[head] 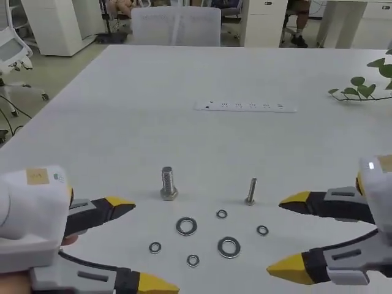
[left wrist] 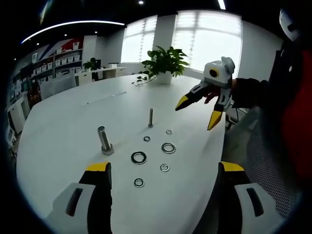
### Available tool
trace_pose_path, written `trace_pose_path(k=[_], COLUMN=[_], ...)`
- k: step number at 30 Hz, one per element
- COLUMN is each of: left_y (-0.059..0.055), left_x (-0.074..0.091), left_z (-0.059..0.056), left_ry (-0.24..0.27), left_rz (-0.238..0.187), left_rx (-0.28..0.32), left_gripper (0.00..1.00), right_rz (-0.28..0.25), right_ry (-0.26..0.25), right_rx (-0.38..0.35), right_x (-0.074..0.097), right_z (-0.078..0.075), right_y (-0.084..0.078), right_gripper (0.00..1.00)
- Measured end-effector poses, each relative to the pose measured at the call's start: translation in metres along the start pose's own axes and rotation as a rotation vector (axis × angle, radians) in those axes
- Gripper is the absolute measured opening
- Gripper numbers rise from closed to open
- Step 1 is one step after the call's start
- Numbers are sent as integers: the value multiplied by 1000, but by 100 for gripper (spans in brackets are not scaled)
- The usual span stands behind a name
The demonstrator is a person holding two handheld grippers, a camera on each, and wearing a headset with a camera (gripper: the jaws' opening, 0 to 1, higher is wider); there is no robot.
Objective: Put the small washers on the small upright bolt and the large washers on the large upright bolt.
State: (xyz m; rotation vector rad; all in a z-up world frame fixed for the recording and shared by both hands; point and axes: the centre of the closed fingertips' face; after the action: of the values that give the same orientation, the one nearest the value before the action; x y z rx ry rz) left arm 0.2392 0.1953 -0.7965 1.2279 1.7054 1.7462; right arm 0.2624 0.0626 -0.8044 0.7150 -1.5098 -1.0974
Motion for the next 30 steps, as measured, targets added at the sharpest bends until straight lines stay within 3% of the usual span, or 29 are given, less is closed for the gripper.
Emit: trace_pose_path(k=[15, 30], left_y=[-5, -10], left_x=[-1, -3], left_z=[0, 0], left_ry=[0, 1], left_rz=[11, 29], left_rx=[-3, -11], left_gripper=[89, 89], right_rz=[67, 153], right_ry=[108, 194], right_rx=[87, 166], right_x=[-28, -52], right_z=[11, 24], right_y=[11, 10], right_gripper=[62, 55])
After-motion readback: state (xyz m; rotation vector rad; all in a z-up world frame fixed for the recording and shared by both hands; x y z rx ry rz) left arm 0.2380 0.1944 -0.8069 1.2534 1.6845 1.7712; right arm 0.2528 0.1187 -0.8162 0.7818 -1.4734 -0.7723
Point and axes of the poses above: the centre of the closed fingertips' face, and the gripper's own axes: x roughly backward along the fingers, z roughly to its left, y roughly out of its top, and after that the axes turned 12 degrees about -z, right-handed
